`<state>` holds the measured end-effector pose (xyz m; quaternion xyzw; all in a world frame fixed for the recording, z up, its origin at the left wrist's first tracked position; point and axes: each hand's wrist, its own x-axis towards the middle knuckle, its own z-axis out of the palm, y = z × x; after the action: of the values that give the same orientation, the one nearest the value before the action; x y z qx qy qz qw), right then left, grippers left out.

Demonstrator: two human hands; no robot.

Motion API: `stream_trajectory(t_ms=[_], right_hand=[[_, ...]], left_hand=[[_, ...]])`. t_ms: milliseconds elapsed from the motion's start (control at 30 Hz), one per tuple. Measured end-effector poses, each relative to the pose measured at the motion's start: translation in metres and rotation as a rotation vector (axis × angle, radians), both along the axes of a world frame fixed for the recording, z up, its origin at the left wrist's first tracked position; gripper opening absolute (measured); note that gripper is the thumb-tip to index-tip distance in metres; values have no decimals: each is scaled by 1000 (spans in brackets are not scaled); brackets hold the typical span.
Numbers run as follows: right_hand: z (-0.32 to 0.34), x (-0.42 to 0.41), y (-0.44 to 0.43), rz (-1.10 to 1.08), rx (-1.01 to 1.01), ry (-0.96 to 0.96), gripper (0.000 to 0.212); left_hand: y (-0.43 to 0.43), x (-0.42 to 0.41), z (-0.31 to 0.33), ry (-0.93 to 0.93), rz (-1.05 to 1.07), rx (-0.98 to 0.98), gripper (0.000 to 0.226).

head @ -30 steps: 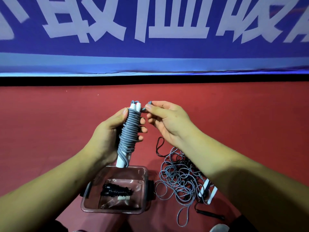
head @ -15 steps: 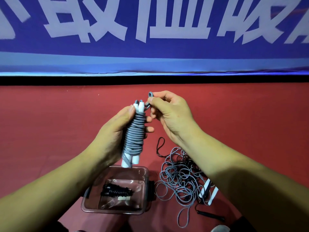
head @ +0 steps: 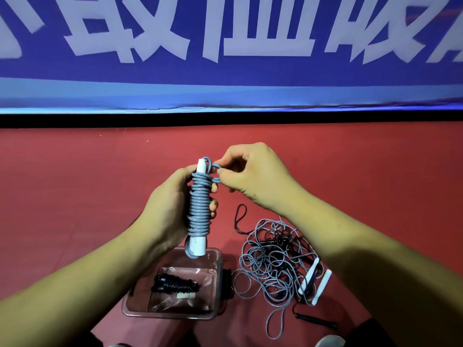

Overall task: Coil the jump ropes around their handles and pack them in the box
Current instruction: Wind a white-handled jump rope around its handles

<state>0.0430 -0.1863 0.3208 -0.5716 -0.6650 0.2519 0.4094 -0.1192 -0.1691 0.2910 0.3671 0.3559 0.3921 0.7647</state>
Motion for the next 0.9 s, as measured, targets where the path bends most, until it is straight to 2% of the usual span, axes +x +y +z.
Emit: stream_trajectory(t_ms=[167, 333, 433, 733, 833, 900], right_hand=[[2, -2, 0, 5, -8, -116, 5], [5, 1, 0, 15, -123, 13, 15], [5, 6, 0, 17, -179, 96, 10], [3, 12, -1, 66, -410, 260, 8], [-1, 9, -2, 44, -356, 313, 5], [-3, 6, -3, 50, -298, 393, 15]], left_hand=[[-1, 1, 0, 172, 14, 153, 31], [-1, -1, -2, 326, 10, 333, 27], [-4, -4, -2, 368, -53, 395, 25], [-7, -3, -3, 375, -150, 402, 26], [-5, -1, -2, 342, -143, 375, 26], [-3, -1, -2, 305, -135, 360, 26]])
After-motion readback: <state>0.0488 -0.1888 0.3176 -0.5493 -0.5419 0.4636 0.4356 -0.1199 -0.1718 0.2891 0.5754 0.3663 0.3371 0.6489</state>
